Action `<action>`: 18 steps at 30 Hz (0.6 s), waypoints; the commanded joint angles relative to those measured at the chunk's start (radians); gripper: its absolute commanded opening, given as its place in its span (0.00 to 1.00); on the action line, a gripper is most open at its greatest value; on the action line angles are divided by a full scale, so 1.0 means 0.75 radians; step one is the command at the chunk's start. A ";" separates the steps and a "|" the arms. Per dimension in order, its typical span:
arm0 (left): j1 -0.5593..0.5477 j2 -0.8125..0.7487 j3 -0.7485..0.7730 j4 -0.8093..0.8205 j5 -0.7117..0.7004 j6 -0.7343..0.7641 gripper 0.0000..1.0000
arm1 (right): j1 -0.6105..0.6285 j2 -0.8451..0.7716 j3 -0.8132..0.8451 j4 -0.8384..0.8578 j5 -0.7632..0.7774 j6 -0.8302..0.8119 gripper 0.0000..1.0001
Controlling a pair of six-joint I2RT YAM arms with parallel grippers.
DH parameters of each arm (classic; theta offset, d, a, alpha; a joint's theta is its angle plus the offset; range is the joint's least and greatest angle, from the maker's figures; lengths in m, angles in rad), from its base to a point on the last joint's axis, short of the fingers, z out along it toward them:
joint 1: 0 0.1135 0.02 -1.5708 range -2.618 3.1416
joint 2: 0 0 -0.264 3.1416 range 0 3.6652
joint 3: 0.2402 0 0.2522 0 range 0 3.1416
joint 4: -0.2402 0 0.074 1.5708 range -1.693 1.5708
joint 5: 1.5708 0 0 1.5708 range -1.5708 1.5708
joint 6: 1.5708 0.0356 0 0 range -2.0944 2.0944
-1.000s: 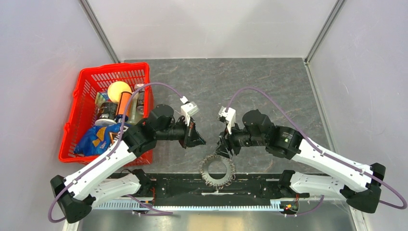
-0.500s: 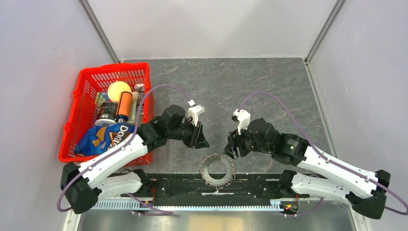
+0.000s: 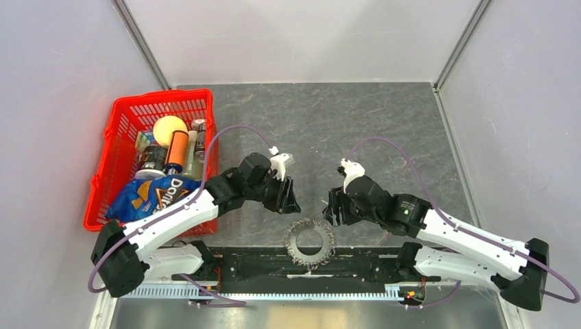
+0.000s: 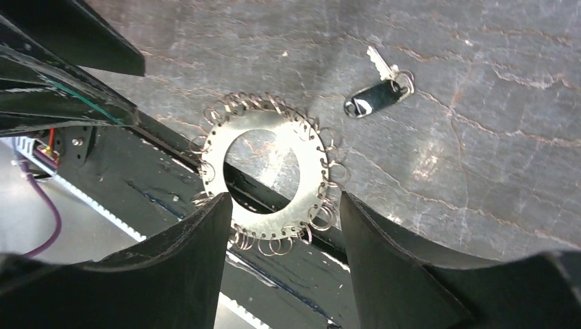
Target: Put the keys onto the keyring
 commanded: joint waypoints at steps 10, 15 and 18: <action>-0.011 0.030 -0.112 0.027 -0.107 -0.243 0.49 | 0.000 0.056 -0.056 -0.001 0.092 0.115 0.67; -0.018 -0.007 -0.180 0.014 -0.082 -0.300 0.50 | -0.001 0.138 -0.058 -0.001 0.068 0.117 0.67; -0.022 -0.029 -0.222 -0.004 -0.076 -0.321 0.50 | -0.001 0.171 -0.058 0.016 0.050 0.120 0.67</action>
